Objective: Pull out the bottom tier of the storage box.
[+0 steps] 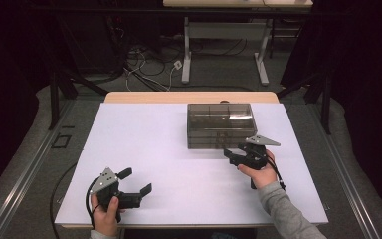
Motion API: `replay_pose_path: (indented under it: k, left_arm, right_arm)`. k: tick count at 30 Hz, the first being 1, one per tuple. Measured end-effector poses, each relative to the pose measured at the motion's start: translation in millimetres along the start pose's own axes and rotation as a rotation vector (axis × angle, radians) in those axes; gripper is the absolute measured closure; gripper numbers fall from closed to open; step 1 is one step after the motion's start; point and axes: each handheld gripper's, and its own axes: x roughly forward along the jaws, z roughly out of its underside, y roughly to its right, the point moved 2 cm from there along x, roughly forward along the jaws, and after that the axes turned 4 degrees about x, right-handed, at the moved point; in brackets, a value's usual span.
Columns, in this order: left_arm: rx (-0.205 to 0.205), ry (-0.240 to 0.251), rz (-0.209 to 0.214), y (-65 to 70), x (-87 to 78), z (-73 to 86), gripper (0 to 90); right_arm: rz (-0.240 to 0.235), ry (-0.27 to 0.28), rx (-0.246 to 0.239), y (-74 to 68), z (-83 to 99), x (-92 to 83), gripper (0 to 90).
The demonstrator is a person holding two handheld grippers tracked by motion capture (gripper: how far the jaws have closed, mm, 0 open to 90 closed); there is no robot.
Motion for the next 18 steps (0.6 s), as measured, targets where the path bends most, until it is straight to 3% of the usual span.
replay_pose_path:
  k: [2,7,11,18]
  left_arm:
    - [0.001,0.001,0.001,0.1,0.3,0.0,0.3]
    - [0.007,-0.005,0.005,0.3,1.0,0.1,0.3]
    - [0.008,-0.001,0.003,0.5,0.9,0.0,0.4]
    - [0.0,0.0,0.005,0.5,0.9,0.3,0.3]
  right_arm:
    - [-0.001,-0.019,0.021,-0.3,-2.1,2.6,32.6]
    - [0.022,-0.045,-0.002,-4.2,-6.1,8.5,33.5]
    - [0.014,-0.061,0.047,-7.3,-4.0,14.5,36.1]
    - [0.003,-0.042,0.118,-8.6,-3.2,22.4,38.9]
